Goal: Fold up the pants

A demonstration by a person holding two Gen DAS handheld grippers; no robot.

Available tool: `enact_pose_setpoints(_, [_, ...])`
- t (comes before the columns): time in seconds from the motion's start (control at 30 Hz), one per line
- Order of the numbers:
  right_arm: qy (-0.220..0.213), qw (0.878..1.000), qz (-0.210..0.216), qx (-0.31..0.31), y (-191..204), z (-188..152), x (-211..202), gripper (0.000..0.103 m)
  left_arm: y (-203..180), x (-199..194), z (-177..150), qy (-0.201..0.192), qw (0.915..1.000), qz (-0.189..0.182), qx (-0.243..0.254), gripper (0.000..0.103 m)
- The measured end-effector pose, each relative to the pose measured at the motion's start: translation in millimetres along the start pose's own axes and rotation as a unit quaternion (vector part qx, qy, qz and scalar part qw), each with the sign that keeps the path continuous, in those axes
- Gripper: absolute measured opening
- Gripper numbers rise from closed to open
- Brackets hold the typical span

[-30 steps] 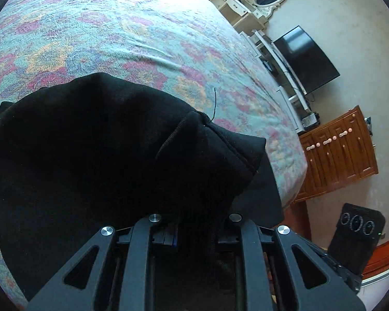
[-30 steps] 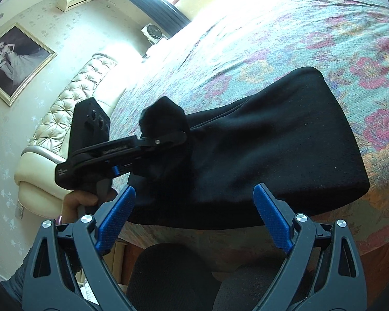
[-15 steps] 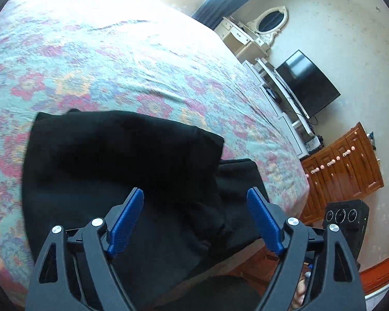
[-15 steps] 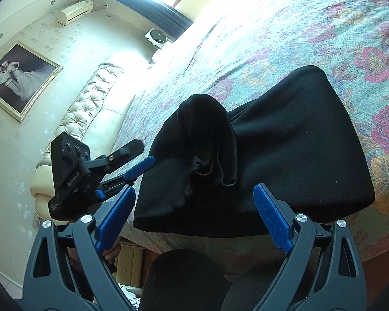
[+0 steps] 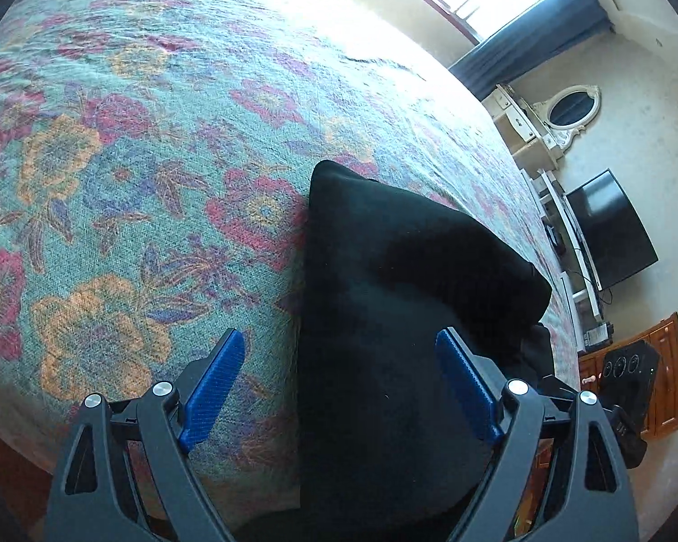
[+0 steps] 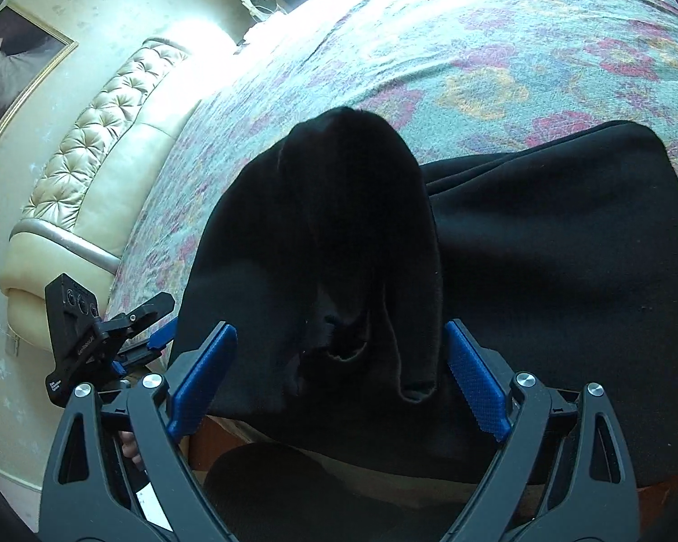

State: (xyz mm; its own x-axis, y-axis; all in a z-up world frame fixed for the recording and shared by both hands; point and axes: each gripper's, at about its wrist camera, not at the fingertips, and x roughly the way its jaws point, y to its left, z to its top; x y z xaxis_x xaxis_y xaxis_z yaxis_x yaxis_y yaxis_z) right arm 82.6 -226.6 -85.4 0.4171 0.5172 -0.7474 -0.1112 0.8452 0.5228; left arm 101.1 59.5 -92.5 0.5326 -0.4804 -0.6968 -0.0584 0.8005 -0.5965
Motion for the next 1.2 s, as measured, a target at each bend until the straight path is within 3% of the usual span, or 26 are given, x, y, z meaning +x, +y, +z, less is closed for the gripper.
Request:
enact_pose_setpoints(0.13, [0.019,0.999,-0.021,-0.025,11,3,21,0.042,-6,6,-7,0.011,0.9997,0.009,0.018,0.085])
enact_pose_setpoints(0.2, [0.027,0.999,-0.021,-0.028,11,6,26,0.022,-7,9,-8,0.014,0.9996,0.01,0.023,0.085])
enact_pose_setpoints(0.23, [0.027,0.999,-0.014,-0.026,11,7,26,0.019,-7,9,-8,0.015,0.9995,0.01,0.024,0.085])
enact_pose_setpoints(0.5, [-0.04,0.997,0.019,-0.058,28,15,-36,0.014,-2,5,-10,0.008,1.0,-0.001,0.005,0.085])
enact_pose_setpoints(0.67, [-0.07,0.994,-0.009,-0.081,20,17,-83,0.014,-15,8,-17,0.017,0.999,-0.041,0.009,0.085])
enact_pose_setpoints(0.83, [-0.08,0.994,-0.052,-0.058,-19,16,-109,0.014,-40,3,-27,-0.002,0.9969,-0.07,0.038,0.085])
enact_pose_setpoints(1.07, [-0.053,0.996,-0.065,0.004,-86,0,-102,0.014,-47,26,-38,0.029,0.9972,-0.043,0.053,0.085])
enact_pose_setpoints(1.2, [-0.047,0.997,-0.059,0.013,-96,-2,-97,0.014,-42,38,-44,0.05,0.9962,-0.019,0.069,0.085])
